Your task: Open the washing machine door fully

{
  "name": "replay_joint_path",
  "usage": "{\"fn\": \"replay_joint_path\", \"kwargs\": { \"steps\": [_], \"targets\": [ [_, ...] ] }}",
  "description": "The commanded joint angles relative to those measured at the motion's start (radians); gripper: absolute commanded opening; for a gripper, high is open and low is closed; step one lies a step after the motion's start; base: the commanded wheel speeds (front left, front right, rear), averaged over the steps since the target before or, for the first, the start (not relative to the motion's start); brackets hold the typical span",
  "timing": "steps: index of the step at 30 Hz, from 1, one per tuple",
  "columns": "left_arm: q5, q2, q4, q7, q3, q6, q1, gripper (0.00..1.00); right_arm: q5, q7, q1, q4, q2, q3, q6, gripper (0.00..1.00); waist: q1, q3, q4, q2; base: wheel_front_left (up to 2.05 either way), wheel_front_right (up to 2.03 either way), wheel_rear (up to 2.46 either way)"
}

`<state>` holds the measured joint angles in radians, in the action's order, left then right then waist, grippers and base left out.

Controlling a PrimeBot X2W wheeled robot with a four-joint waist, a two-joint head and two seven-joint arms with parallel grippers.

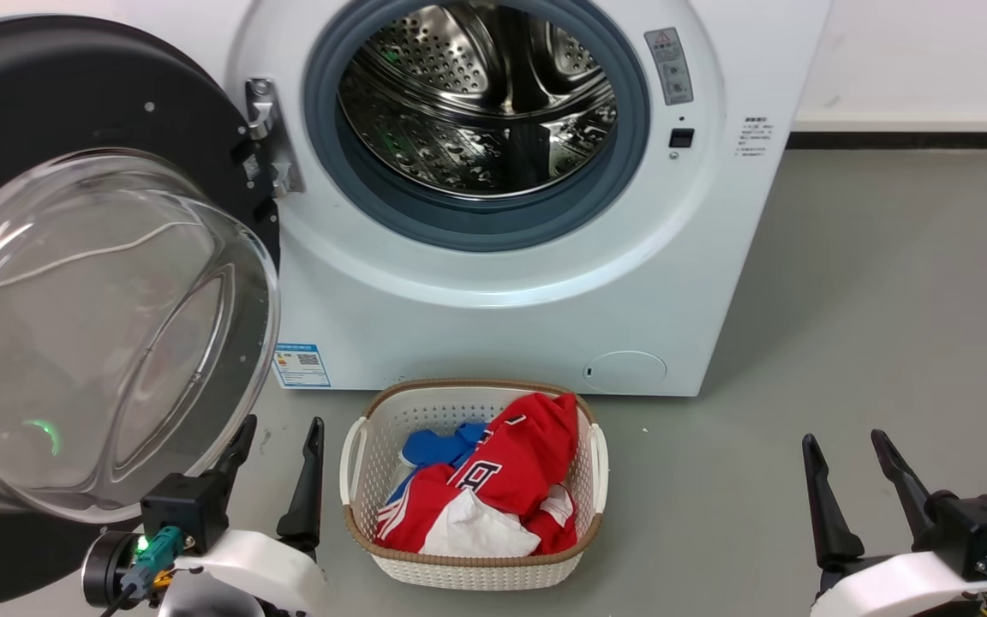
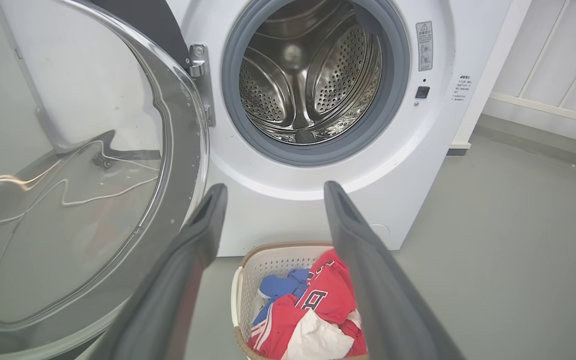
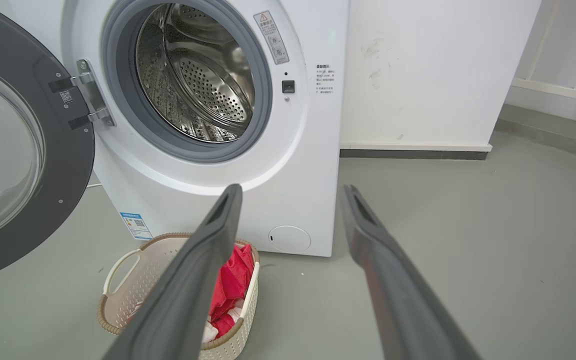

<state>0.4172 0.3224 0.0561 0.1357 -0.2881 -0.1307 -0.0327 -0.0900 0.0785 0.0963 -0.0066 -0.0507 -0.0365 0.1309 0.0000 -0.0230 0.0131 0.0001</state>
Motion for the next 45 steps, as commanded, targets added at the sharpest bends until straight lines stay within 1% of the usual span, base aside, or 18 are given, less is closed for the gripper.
{"fn": "replay_joint_path", "kwargs": {
  "steps": [1,9,29,30,32,45],
  "targets": [
    [0.006,0.0,0.009,0.01,0.005,0.005,-0.014,1.0,-0.003,0.006,-0.013,0.002,0.001,0.001,0.0,1.0,0.0,0.008,-0.01,-0.0001,0.0,0.0,0.0],
    [0.013,0.004,0.024,0.035,0.016,0.001,-0.022,1.0,-0.002,0.017,-0.024,-0.003,0.001,0.003,0.0,1.0,0.0,0.018,-0.021,-0.0001,0.0,0.0,0.0],
    [0.016,0.021,0.021,0.041,0.01,-0.012,-0.023,1.0,-0.014,0.028,-0.023,-0.006,0.001,0.001,0.0,1.0,0.0,0.026,-0.022,-0.0001,0.0,0.0,0.0],
    [0.012,0.016,0.025,0.035,0.01,-0.006,-0.012,0.0,-0.008,0.024,-0.014,-0.002,0.0,0.002,0.0,0.0,0.0,0.026,-0.022,-0.0001,0.0,0.0,0.0],
    [0.018,0.005,0.039,0.034,0.007,-0.004,-0.004,0.0,-0.014,0.024,-0.006,0.013,0.0,0.004,0.0,0.0,0.0,0.026,-0.022,-0.0001,0.0,0.0,0.0],
    [0.23,-0.038,0.064,-0.012,0.071,0.042,-0.018,0.0,-0.295,-0.002,-0.041,0.052,-0.012,0.005,0.0,0.0,0.0,0.026,-0.021,-0.0001,0.0,0.0,0.0]
  ]
}}
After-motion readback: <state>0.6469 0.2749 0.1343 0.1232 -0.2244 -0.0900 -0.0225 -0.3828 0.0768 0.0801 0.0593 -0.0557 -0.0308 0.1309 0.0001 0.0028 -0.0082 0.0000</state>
